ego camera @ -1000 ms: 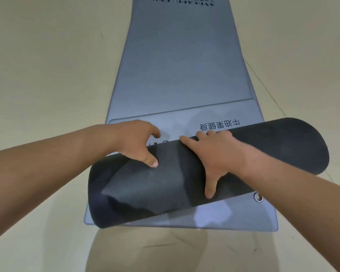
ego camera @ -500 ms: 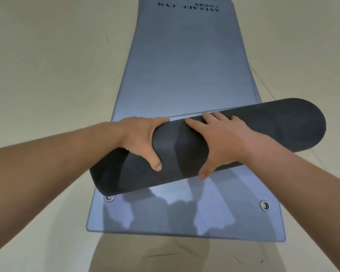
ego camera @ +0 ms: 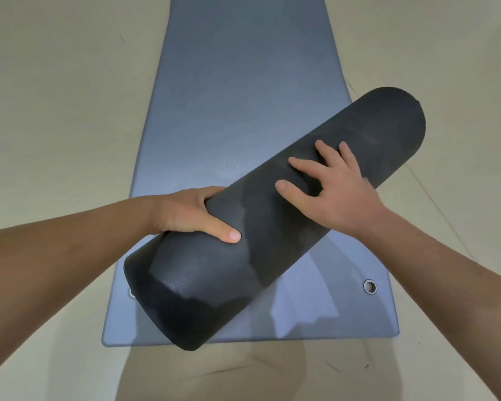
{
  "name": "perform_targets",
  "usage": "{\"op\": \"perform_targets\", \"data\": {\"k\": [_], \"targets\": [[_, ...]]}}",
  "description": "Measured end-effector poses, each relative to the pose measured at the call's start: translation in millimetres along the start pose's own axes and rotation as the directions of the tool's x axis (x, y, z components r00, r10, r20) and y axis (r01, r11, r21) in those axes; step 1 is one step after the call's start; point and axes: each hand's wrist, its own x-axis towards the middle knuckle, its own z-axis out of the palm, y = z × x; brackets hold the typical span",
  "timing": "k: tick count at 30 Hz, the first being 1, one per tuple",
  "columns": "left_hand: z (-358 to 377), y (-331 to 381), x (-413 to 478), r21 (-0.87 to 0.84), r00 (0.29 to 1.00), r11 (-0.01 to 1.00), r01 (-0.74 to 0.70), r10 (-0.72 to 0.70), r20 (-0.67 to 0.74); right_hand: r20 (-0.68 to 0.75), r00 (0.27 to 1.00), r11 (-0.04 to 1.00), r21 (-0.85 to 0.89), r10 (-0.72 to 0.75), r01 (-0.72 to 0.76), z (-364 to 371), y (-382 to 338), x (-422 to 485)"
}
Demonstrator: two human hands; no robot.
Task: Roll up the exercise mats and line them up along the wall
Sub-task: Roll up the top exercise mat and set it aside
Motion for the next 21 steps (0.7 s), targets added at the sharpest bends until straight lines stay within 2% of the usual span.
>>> {"op": "perform_targets", "data": {"k": [3, 5, 7, 10, 13, 15, 17, 18, 19, 20, 21], "targets": [[-9, 3, -4, 0.137, 0.997, 0.99, 0.029, -0.019, -0.072, -0.032, 0.999, 0.997, -0.071, 0.031, -0.033, 22, -10, 1], [-19, 16, -12, 0.349, 0.983, 0.931, 0.108, -0.048, -0.177, -0.029, 0.999, 0.991, -0.132, 0.028, -0.032, 26, -15, 10], [-20, 38, -24, 0.503, 0.965, 0.852, 0.145, -0.01, -0.26, -0.011, 0.999, 0.984, -0.173, 0.037, -0.039, 25, -18, 22], [3, 52, -35, 0.649, 0.97, 0.757, 0.075, 0.095, -0.223, 0.012, 0.999, 0.974, -0.223, 0.036, -0.033, 25, -24, 35], [23, 33, -31, 0.697, 0.969, 0.71, 0.106, 0.084, -0.232, -0.032, 0.999, 0.972, -0.231, 0.037, -0.044, 35, -27, 40], [22, 21, -28, 0.662, 0.961, 0.741, 0.11, 0.091, -0.261, -0.206, 0.978, 0.992, -0.126, -0.03, 0.004, 48, -18, 30], [10, 11, -24, 0.559, 0.968, 0.824, 0.095, 0.055, -0.246, -0.426, 0.899, 0.994, -0.028, -0.105, 0.103, 64, -1, 15], [4, 4, -24, 0.48, 0.975, 0.874, 0.075, 0.037, -0.22, -0.465, 0.883, 0.995, 0.051, -0.054, 0.087, 70, 10, 8], [-2, -3, -23, 0.397, 0.98, 0.916, 0.051, 0.031, -0.199, -0.415, 0.905, 0.977, 0.213, 0.096, -0.006, 70, 18, 1], [-7, -9, -23, 0.331, 0.982, 0.943, 0.029, 0.036, -0.188, -0.247, 0.921, 0.88, 0.443, 0.301, -0.168, 70, 21, -6], [-11, -13, -23, 0.29, 0.982, 0.957, 0.02, 0.036, -0.186, 0.0, 0.89, 0.685, 0.639, 0.455, -0.35, 67, 20, -13]]}}
